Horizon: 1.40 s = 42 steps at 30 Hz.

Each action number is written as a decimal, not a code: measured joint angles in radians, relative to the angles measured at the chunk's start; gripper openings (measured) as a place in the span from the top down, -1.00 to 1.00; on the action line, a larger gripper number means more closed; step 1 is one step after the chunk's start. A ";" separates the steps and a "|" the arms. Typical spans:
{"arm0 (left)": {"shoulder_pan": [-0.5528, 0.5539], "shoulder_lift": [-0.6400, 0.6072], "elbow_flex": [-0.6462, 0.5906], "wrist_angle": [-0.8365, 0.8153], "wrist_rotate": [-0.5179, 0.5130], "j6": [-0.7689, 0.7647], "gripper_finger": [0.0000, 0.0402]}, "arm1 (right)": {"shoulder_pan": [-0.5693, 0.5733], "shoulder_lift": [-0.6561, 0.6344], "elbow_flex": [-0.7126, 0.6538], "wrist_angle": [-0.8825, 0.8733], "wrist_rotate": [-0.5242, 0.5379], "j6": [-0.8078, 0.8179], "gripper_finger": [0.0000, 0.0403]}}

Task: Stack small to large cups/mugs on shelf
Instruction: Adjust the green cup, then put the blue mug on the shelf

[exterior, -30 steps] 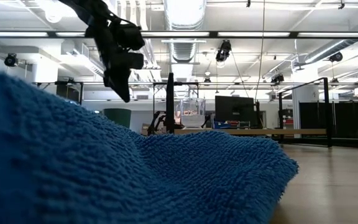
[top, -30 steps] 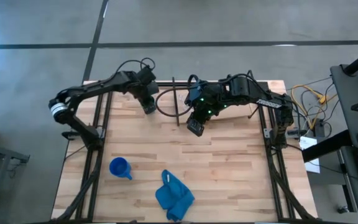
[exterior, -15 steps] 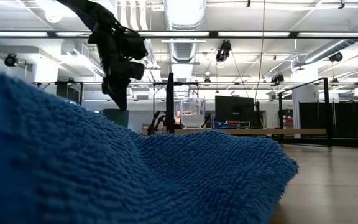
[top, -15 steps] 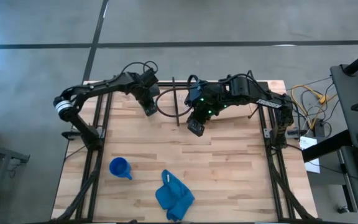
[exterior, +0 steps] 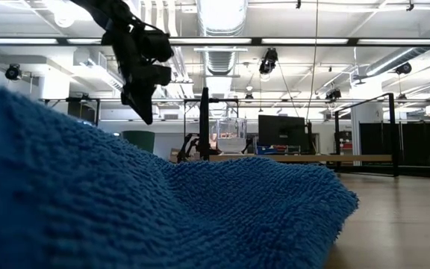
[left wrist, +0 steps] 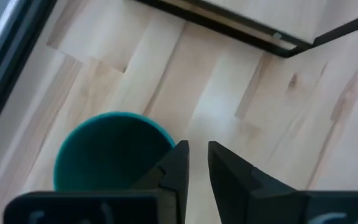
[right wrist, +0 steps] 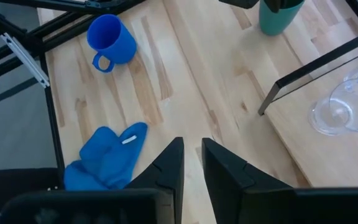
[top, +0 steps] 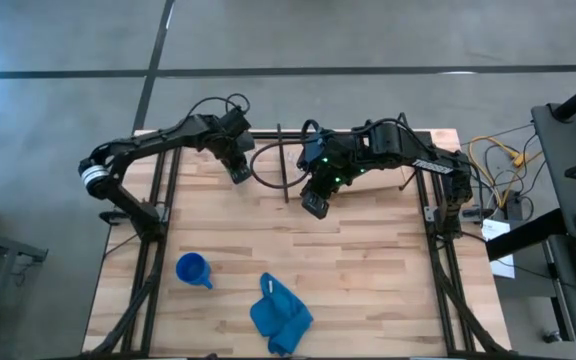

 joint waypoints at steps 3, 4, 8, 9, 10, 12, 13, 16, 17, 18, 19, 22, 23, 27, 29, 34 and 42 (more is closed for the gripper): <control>0.000 0.019 -0.003 0.003 0.000 -0.001 0.69 | 0.000 0.000 0.000 0.000 0.001 0.000 0.74; 0.000 0.027 -0.006 0.003 0.000 -0.001 0.65 | 0.000 0.000 0.000 0.000 0.001 0.000 0.74; -0.002 0.048 -0.012 0.003 -0.003 -0.002 0.49 | 0.000 0.000 0.000 0.000 0.001 0.000 0.74; -0.002 0.051 -0.013 0.002 -0.013 -0.002 0.46 | 0.000 0.000 0.000 0.000 0.001 0.000 0.74; -0.001 0.052 -0.013 0.002 -0.032 -0.002 0.44 | 0.000 0.000 0.000 0.000 0.001 0.000 0.74; -0.002 0.049 -0.004 0.004 -0.065 -0.003 0.42 | 0.000 0.000 0.000 0.000 0.001 0.000 0.74; -0.002 0.044 -0.001 0.005 -0.077 -0.003 0.41 | 0.000 0.000 0.000 0.000 0.001 0.000 0.74; -0.002 0.031 0.015 0.001 -0.079 -0.002 0.41 | 0.000 0.000 0.000 -0.001 0.001 -0.005 0.74; -0.003 0.023 0.021 0.003 -0.080 -0.002 0.41 | 0.000 0.000 0.000 -0.001 0.001 -0.005 0.74; -0.003 0.017 0.029 0.001 -0.083 -0.001 0.41 | 0.000 0.000 0.000 -0.001 0.001 -0.006 0.74; -0.003 0.012 0.037 0.001 -0.090 0.001 0.41 | 0.000 0.000 0.000 -0.001 0.001 -0.008 0.74; -0.002 -0.003 0.052 -0.002 -0.104 0.002 0.41 | 0.000 0.000 0.000 -0.001 0.001 -0.008 0.74; -0.002 -0.010 0.056 -0.001 -0.105 0.001 0.41 | 0.000 0.000 0.000 -0.001 0.001 -0.008 0.74; -0.003 -0.037 0.059 -0.019 -0.105 0.001 0.41 | -0.001 0.000 0.000 -0.001 0.002 -0.008 0.74; -0.007 -0.053 0.059 -0.084 -0.096 0.000 0.41 | -0.001 0.000 0.000 -0.001 0.012 -0.008 0.74; -0.039 -0.111 0.055 -0.425 -0.028 -0.060 0.41 | -0.001 0.000 0.000 -0.002 0.033 -0.008 0.74; -0.244 -0.336 -0.001 -0.664 0.149 -0.206 0.41 | -0.001 0.000 0.000 -0.007 0.112 -0.015 0.74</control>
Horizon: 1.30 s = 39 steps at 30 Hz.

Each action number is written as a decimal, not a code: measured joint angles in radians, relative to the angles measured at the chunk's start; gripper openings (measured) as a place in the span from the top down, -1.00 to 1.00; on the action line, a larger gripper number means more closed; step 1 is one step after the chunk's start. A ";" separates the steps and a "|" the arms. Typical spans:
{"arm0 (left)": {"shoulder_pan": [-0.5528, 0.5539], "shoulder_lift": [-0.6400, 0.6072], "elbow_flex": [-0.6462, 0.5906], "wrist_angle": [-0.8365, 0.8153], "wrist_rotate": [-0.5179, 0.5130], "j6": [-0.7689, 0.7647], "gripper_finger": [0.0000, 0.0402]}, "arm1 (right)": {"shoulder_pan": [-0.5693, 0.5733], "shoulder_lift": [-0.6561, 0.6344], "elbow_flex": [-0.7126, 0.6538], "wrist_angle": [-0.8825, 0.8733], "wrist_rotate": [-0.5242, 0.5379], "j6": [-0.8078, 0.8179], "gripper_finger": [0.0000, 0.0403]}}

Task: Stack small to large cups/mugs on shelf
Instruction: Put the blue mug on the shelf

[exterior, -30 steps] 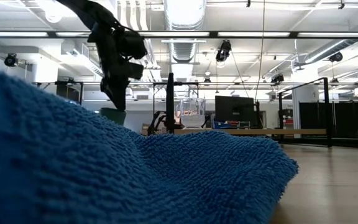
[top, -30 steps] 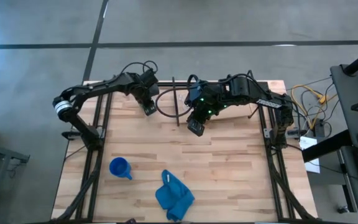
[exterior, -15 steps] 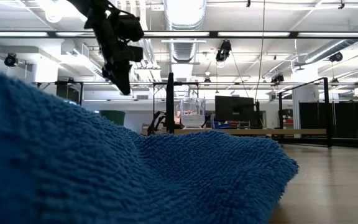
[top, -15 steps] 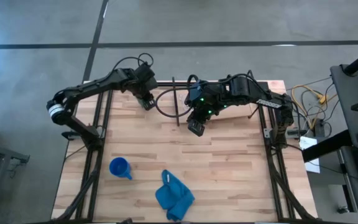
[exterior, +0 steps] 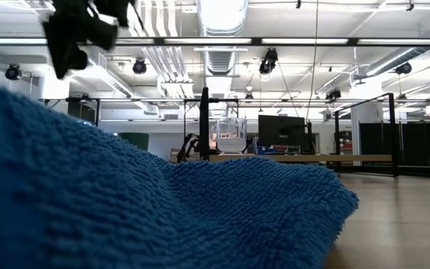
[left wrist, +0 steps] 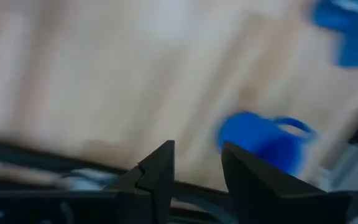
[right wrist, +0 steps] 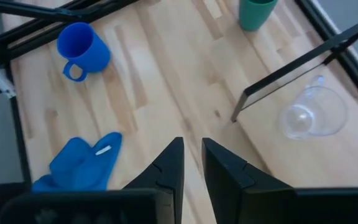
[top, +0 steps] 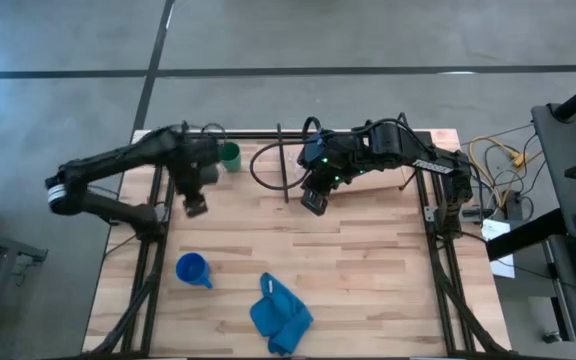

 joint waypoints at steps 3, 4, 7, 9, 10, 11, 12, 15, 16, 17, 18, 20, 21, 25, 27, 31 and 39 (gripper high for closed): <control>-0.136 -0.093 -0.022 0.004 0.026 -0.161 0.41 | 0.000 0.000 0.000 -0.010 0.030 0.000 0.74; -0.183 -0.120 -0.032 0.007 0.009 -0.208 0.41 | 0.000 0.000 0.000 -0.010 0.036 0.000 0.74; -0.320 -0.188 -0.064 0.015 -0.013 -0.375 0.41 | 0.000 0.000 0.000 -0.010 0.045 0.000 0.74; -0.399 -0.217 -0.079 0.013 -0.013 -0.519 0.41 | 0.000 0.000 0.000 -0.010 0.045 0.000 0.74; -0.434 -0.224 -0.088 0.020 -0.014 -0.584 0.41 | 0.000 0.000 0.000 -0.010 0.046 0.004 0.74; -0.468 -0.226 -0.099 0.026 -0.014 -0.646 0.41 | 0.000 0.000 0.000 -0.010 0.046 0.008 0.74; -0.502 -0.226 -0.113 0.045 -0.014 -0.702 0.41 | 0.000 0.000 0.000 -0.010 0.046 0.009 0.74; -0.598 -0.211 -0.158 0.159 -0.015 -0.831 0.41 | 0.000 0.000 0.000 -0.009 0.046 0.011 0.74; -0.626 -0.200 -0.174 0.211 -0.014 -0.859 0.41 | 0.000 0.000 0.000 -0.008 0.046 0.011 0.74; -0.650 -0.187 -0.190 0.269 -0.014 -0.883 0.41 | 0.000 0.000 0.000 -0.008 0.046 0.011 0.74; -0.672 -0.168 -0.204 0.316 -0.014 -0.907 0.41 | 0.000 0.000 0.000 -0.008 0.046 0.011 0.74; -0.703 -0.122 -0.222 0.354 -0.017 -0.919 0.41 | 0.000 0.000 0.000 -0.008 0.046 0.011 0.74; -0.711 -0.096 -0.225 0.352 -0.019 -0.916 0.41 | 0.000 0.000 0.000 -0.008 0.046 0.011 0.74; -0.733 -0.011 -0.229 0.326 -0.023 -0.859 0.41 | 0.000 0.000 0.000 -0.007 0.046 0.011 0.74; -0.742 0.021 -0.229 0.326 -0.024 -0.804 0.41 | 0.000 0.000 0.000 -0.007 0.046 0.011 0.74; -0.744 0.065 -0.229 0.282 -0.118 -0.697 0.41 | 0.000 0.000 0.000 -0.007 0.045 0.011 0.74; -0.744 0.088 -0.241 0.257 -0.219 -0.514 0.41 | 0.000 0.000 0.000 -0.008 0.045 0.008 0.74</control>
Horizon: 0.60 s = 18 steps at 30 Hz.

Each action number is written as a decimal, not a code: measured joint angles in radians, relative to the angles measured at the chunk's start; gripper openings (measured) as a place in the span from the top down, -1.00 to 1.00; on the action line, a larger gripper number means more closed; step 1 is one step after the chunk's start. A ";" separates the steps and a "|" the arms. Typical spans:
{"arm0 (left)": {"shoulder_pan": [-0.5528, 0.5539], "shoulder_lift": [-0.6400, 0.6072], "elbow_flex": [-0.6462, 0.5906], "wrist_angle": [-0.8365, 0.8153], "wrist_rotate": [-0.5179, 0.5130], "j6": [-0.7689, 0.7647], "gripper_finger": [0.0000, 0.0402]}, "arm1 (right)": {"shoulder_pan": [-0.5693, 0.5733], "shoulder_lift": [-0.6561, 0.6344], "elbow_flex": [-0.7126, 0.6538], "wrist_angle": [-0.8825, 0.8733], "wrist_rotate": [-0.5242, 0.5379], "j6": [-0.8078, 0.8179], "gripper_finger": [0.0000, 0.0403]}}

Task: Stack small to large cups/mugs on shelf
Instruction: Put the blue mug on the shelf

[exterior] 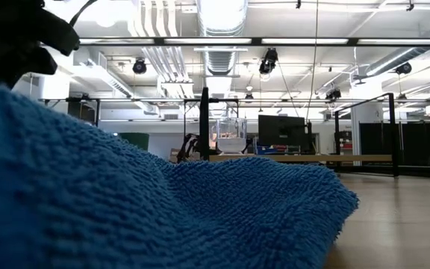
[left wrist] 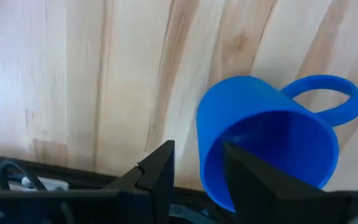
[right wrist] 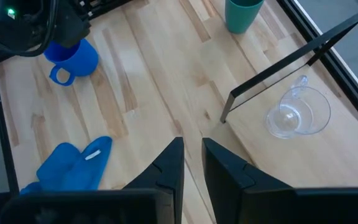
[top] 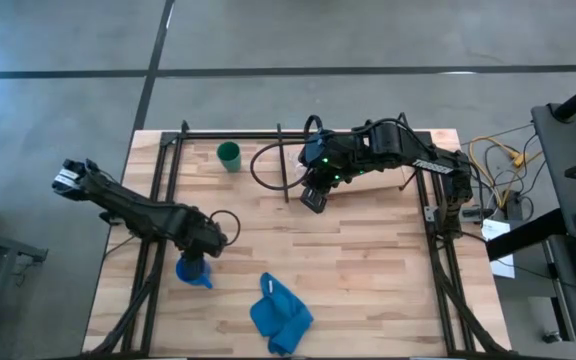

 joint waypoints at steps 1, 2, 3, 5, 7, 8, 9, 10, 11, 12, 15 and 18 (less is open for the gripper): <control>0.000 -0.001 -0.003 0.000 0.004 0.013 0.41 | 0.000 0.000 0.000 0.000 0.000 0.000 0.74; 0.000 -0.005 -0.007 0.000 0.013 0.028 0.41 | 0.000 0.000 0.000 0.000 0.000 0.000 0.74; 0.000 -0.009 -0.012 0.000 0.019 0.043 0.41 | 0.000 0.000 0.000 -0.001 0.000 0.000 0.74; 0.000 -0.019 -0.017 -0.001 0.021 0.050 0.41 | 0.000 0.000 0.000 -0.001 0.000 -0.005 0.74; 0.000 -0.029 -0.021 0.000 0.021 0.052 0.41 | 0.000 0.000 0.000 -0.002 0.000 -0.005 0.74; 0.000 -0.031 -0.021 0.000 0.021 0.052 0.41 | 0.000 0.000 0.000 -0.002 0.000 -0.005 0.74; 0.000 -0.031 -0.021 0.000 0.021 0.052 0.41 | 0.000 0.000 0.000 -0.002 0.000 -0.005 0.74; 0.000 -0.031 -0.022 0.001 0.021 0.052 0.41 | 0.000 0.000 0.000 -0.002 0.000 -0.006 0.74; 0.000 -0.031 -0.024 0.002 0.022 0.051 0.41 | 0.000 0.000 0.000 -0.002 0.000 -0.006 0.74; 0.000 -0.031 -0.028 0.008 0.022 0.050 0.41 | 0.000 0.000 0.000 -0.002 0.000 -0.008 0.74; 0.000 -0.029 -0.043 0.057 0.024 0.052 0.41 | 0.000 0.000 0.000 -0.002 0.000 -0.008 0.74; 0.000 -0.029 -0.049 0.064 0.027 0.053 0.41 | 0.000 0.000 0.000 -0.003 0.000 -0.008 0.74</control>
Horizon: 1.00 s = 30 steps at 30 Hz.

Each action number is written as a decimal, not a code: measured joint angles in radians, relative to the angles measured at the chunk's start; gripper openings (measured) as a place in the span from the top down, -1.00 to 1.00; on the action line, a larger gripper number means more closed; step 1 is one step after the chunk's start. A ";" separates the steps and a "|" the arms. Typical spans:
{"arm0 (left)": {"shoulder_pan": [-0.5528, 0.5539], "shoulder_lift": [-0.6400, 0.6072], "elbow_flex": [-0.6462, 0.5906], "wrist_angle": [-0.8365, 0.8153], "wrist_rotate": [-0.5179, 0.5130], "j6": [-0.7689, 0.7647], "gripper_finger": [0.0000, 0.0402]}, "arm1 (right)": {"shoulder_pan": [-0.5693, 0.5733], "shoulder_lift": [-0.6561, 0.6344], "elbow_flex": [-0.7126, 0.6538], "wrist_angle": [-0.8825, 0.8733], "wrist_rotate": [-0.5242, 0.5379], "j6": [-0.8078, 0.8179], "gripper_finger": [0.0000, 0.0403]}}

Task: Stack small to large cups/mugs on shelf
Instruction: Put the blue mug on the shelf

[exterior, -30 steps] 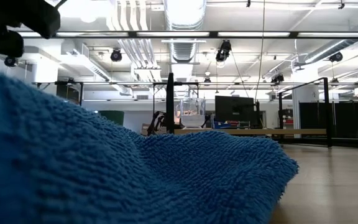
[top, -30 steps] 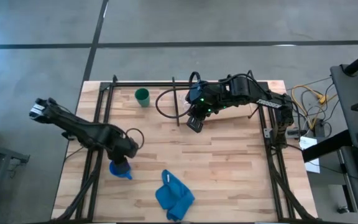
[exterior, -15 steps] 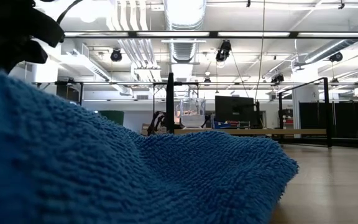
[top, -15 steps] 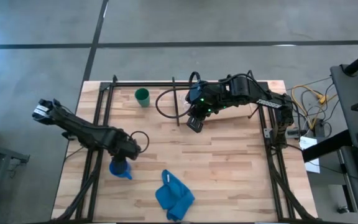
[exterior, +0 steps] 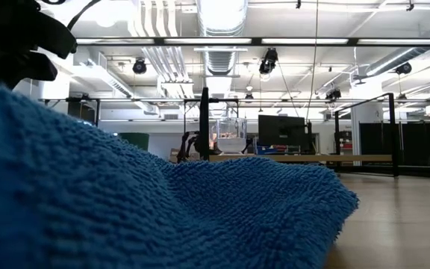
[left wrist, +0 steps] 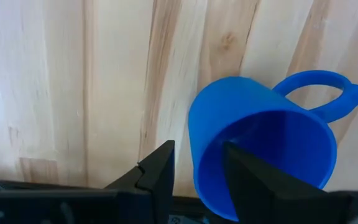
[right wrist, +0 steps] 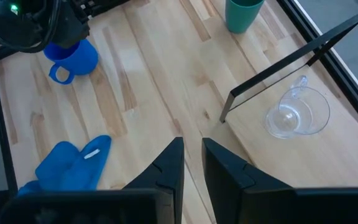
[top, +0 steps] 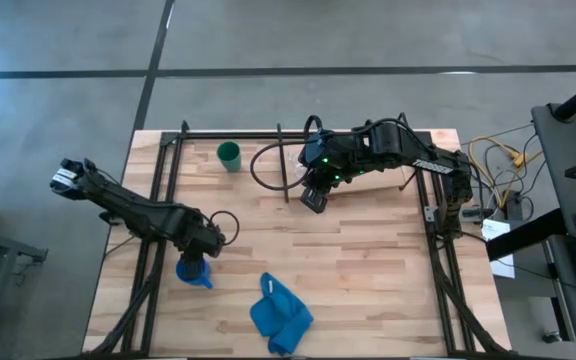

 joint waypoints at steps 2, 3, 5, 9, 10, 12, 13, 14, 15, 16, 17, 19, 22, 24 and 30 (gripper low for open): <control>0.000 0.000 0.000 0.000 0.000 -0.001 0.41 | 0.000 0.000 0.000 0.000 0.000 0.000 0.74; 0.000 0.000 0.000 0.000 0.000 -0.001 0.41 | 0.000 0.000 0.000 0.000 0.000 0.000 0.74; 0.000 0.000 -0.001 0.001 -0.001 0.001 0.41 | 0.000 0.000 0.000 0.000 0.000 0.000 0.74; 0.000 0.000 -0.012 0.015 -0.006 0.016 0.41 | 0.000 0.000 0.000 0.000 0.000 0.003 0.74; 0.000 0.000 -0.019 0.013 -0.006 0.016 0.41 | 0.000 0.000 0.000 0.000 0.000 0.003 0.74; 0.000 0.000 -0.035 0.013 -0.006 0.016 0.41 | 0.000 0.000 0.000 0.000 0.000 0.003 0.74; 0.000 0.000 -0.043 0.014 -0.006 0.016 0.41 | 0.000 0.000 0.000 0.000 0.000 0.003 0.74; 0.000 0.000 -0.051 0.012 -0.006 0.016 0.41 | 0.000 0.000 0.000 0.000 0.000 0.003 0.74; 0.000 0.000 -0.055 0.010 -0.006 0.016 0.41 | 0.000 0.000 0.000 0.000 0.000 0.003 0.74; 0.000 0.000 -0.058 0.010 -0.008 0.015 0.41 | 0.000 0.000 0.000 0.000 0.000 0.003 0.74; 0.000 0.000 -0.059 0.011 -0.009 0.015 0.41 | 0.000 0.000 0.000 0.000 0.000 0.004 0.74; 0.000 0.000 -0.060 0.015 -0.011 0.016 0.41 | 0.000 0.000 0.000 0.000 0.000 0.011 0.74; 0.000 0.000 -0.067 0.028 -0.013 0.025 0.41 | 0.000 0.000 0.000 0.000 0.000 0.011 0.74; 0.000 0.000 -0.071 0.034 -0.014 0.041 0.41 | 0.000 0.000 0.000 0.000 0.000 0.011 0.74; 0.000 0.000 -0.079 0.042 -0.017 0.050 0.41 | 0.001 0.000 0.000 0.000 0.000 0.011 0.74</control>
